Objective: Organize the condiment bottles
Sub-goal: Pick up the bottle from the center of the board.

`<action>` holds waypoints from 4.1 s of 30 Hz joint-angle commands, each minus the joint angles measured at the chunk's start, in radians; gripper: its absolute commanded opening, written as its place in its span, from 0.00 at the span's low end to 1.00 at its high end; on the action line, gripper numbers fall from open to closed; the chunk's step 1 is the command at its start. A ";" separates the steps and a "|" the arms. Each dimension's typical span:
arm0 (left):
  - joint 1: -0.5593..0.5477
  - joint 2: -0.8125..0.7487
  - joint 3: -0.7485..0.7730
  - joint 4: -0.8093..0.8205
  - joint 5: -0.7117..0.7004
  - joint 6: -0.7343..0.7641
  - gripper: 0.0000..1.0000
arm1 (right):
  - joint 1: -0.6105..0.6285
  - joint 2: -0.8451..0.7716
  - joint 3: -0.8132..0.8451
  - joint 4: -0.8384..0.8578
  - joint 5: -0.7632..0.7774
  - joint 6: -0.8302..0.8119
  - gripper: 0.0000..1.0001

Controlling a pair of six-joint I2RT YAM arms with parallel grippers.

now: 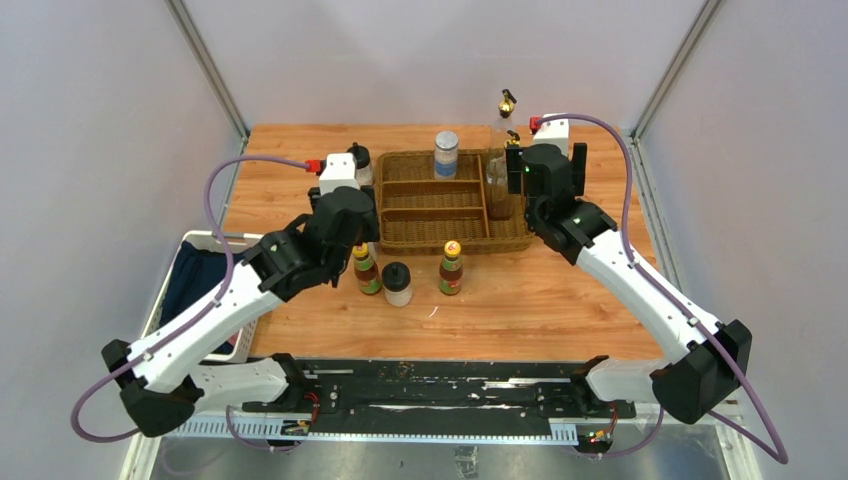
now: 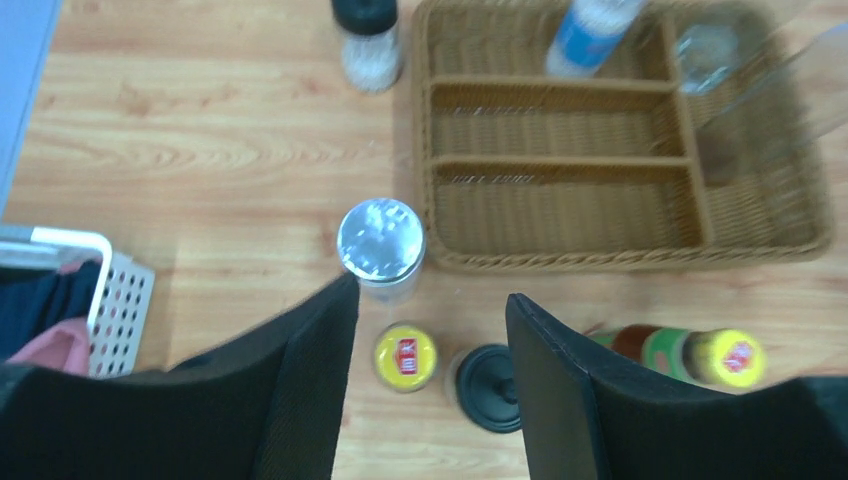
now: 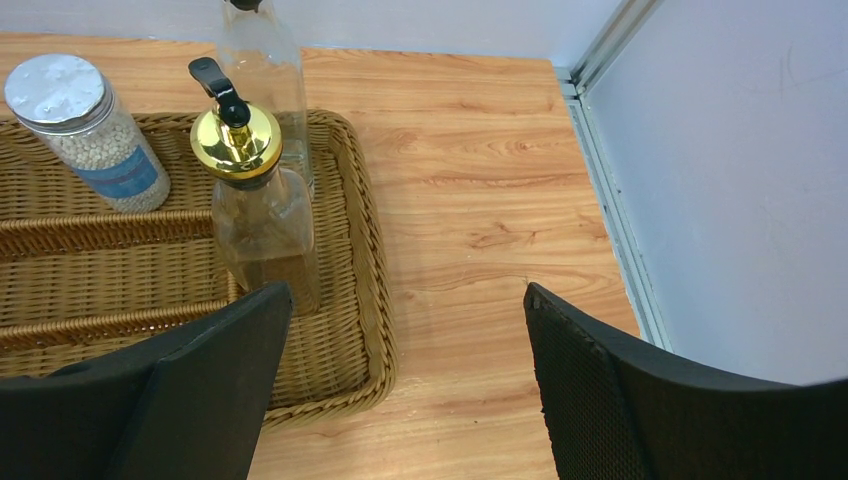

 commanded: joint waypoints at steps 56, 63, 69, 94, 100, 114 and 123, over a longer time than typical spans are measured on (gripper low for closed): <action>0.202 0.162 -0.084 -0.222 0.364 -0.138 0.56 | -0.002 -0.015 -0.015 0.004 -0.007 -0.002 0.90; 0.202 0.178 -0.075 -0.217 0.350 -0.127 0.54 | -0.003 -0.015 -0.018 0.006 -0.005 -0.005 0.90; 0.202 0.185 -0.077 -0.214 0.343 -0.122 0.49 | -0.003 -0.011 -0.019 0.011 -0.003 -0.007 0.90; 0.202 0.188 -0.087 -0.181 0.286 -0.091 0.00 | -0.002 0.005 0.000 0.014 -0.009 -0.016 0.90; 0.201 0.149 -0.076 -0.179 0.277 -0.087 0.00 | -0.001 0.002 0.003 0.011 -0.011 -0.012 0.90; 0.199 0.072 -0.017 -0.188 0.303 -0.078 0.00 | 0.006 -0.007 0.014 0.006 0.007 -0.021 0.90; 0.164 0.056 0.076 -0.213 0.273 -0.058 0.00 | 0.006 -0.012 0.010 0.005 0.029 -0.019 0.90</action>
